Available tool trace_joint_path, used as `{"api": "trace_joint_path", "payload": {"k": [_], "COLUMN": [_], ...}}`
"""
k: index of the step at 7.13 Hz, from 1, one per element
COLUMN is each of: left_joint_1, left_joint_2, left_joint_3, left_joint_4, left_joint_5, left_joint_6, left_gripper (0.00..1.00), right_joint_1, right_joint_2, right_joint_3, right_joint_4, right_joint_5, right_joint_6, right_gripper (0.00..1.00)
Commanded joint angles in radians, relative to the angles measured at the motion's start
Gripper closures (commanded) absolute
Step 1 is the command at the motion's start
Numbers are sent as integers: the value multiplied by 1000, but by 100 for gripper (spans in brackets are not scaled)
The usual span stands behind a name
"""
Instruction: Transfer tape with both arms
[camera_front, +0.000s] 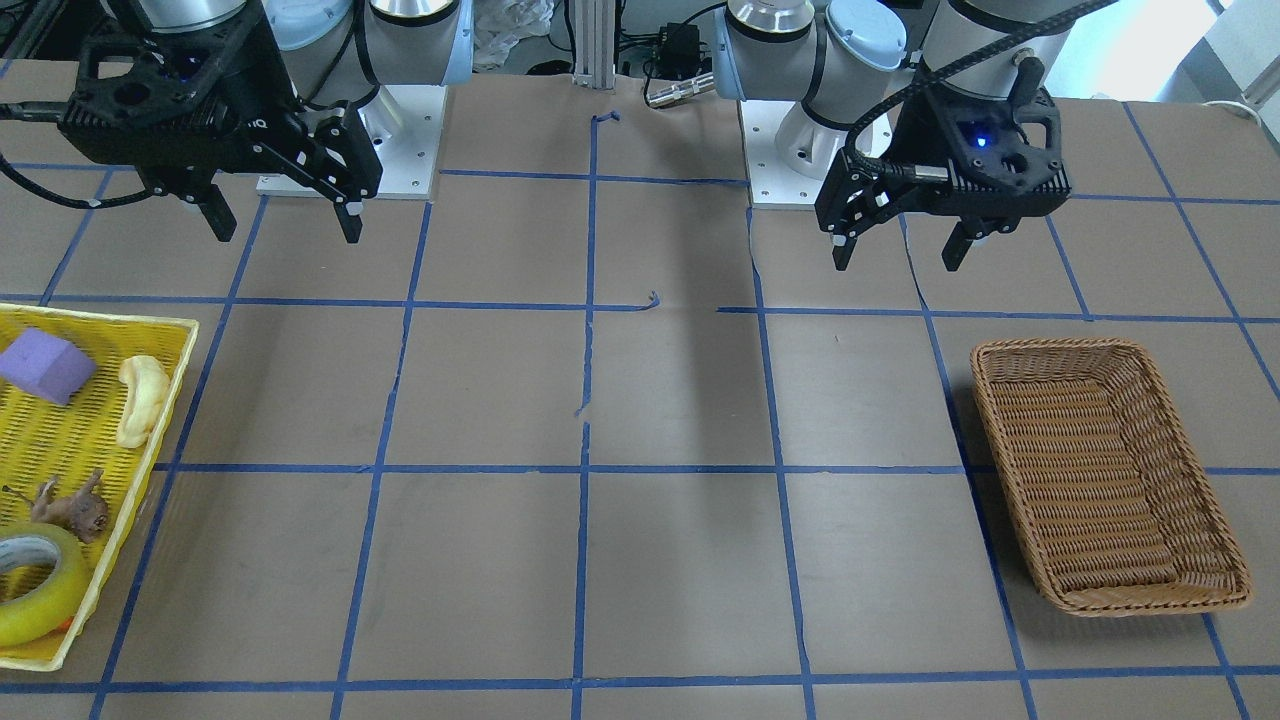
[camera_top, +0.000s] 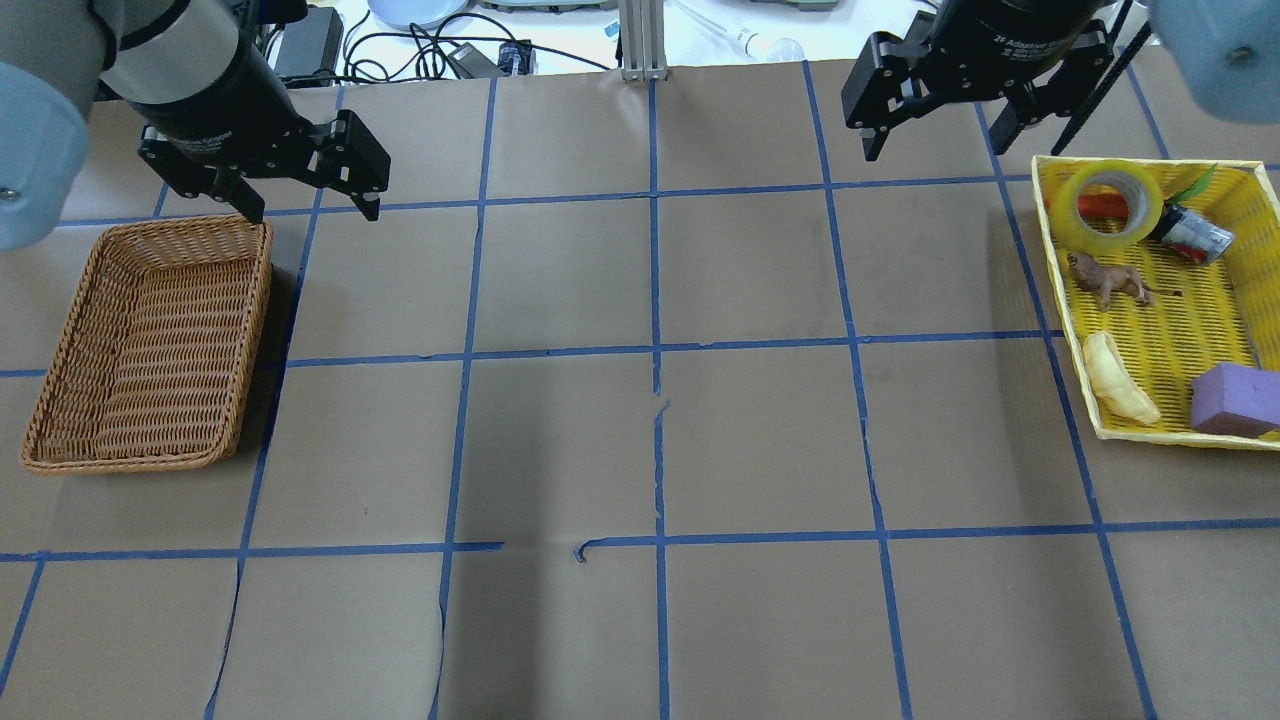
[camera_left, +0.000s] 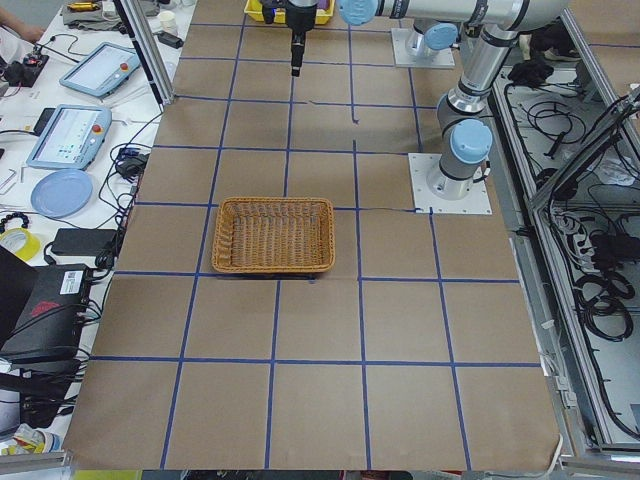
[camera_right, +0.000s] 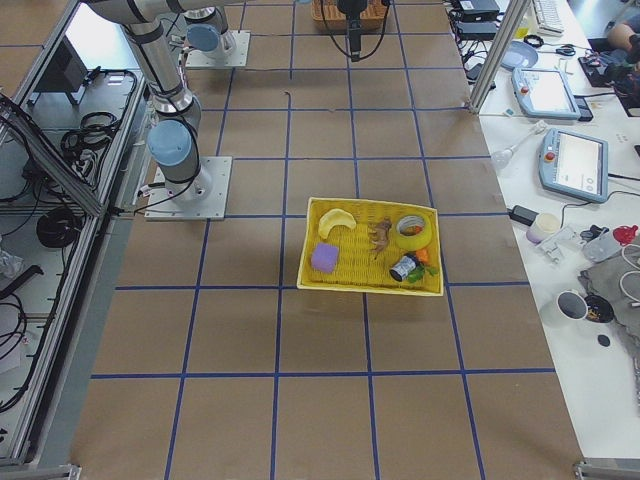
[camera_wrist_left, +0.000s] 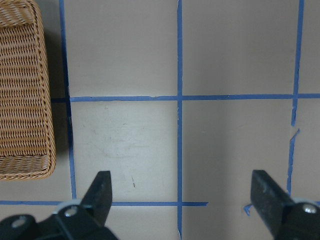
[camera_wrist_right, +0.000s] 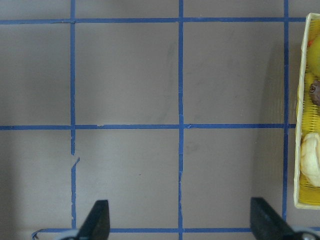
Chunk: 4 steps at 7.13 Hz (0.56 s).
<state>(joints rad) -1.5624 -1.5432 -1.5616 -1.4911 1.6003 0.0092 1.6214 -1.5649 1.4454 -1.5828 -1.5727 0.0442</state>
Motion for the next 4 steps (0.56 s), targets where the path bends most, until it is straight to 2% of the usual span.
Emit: {"api": "trace_joint_path", "payload": {"k": [1,2,3,4], "left_joint_1": [1,-1,-1,1], "left_joint_2": [0,0,0,-3], "left_joint_3": [0,0,-2,-2], "left_joint_4": [0,0,0,0], "left_joint_5": [1,0,1,1], "left_joint_6": [0,0,0,0], "left_gripper": [0,0,0,0], "right_joint_1": [0,-18,-56,-142], "right_joint_2": [6,17,41,84], "right_joint_3": [3,6,6,4], "right_joint_4": [4,24,106,125], "right_joint_5": [-1,-18,-48,-90], "right_joint_6": [-114,-160,-158,-164], "right_gripper": [0,0,0,0]}}
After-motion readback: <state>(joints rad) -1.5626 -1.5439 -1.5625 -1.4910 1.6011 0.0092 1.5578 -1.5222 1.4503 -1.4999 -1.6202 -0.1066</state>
